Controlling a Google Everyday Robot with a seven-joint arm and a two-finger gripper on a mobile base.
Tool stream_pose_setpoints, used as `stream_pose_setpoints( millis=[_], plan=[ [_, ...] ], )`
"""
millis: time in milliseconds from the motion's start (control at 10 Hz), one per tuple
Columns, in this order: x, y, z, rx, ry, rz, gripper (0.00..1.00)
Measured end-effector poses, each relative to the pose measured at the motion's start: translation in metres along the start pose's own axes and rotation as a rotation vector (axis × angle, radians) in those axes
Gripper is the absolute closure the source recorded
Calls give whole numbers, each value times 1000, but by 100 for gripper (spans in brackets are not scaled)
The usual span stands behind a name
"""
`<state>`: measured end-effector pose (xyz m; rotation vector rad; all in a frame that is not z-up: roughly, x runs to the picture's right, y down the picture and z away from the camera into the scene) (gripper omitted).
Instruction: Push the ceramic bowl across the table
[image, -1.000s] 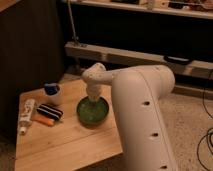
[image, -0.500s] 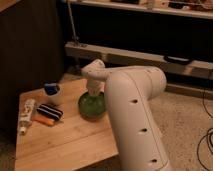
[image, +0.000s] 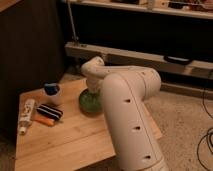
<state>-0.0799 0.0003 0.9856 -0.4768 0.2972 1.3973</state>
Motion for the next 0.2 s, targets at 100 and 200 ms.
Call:
stream_pose_setpoints(
  millis=[100,200],
  plan=[
    [-6,-5,-1,-32,12,-2,98],
    [-10,-16,-4,-73,24,-5,97]
  ],
)
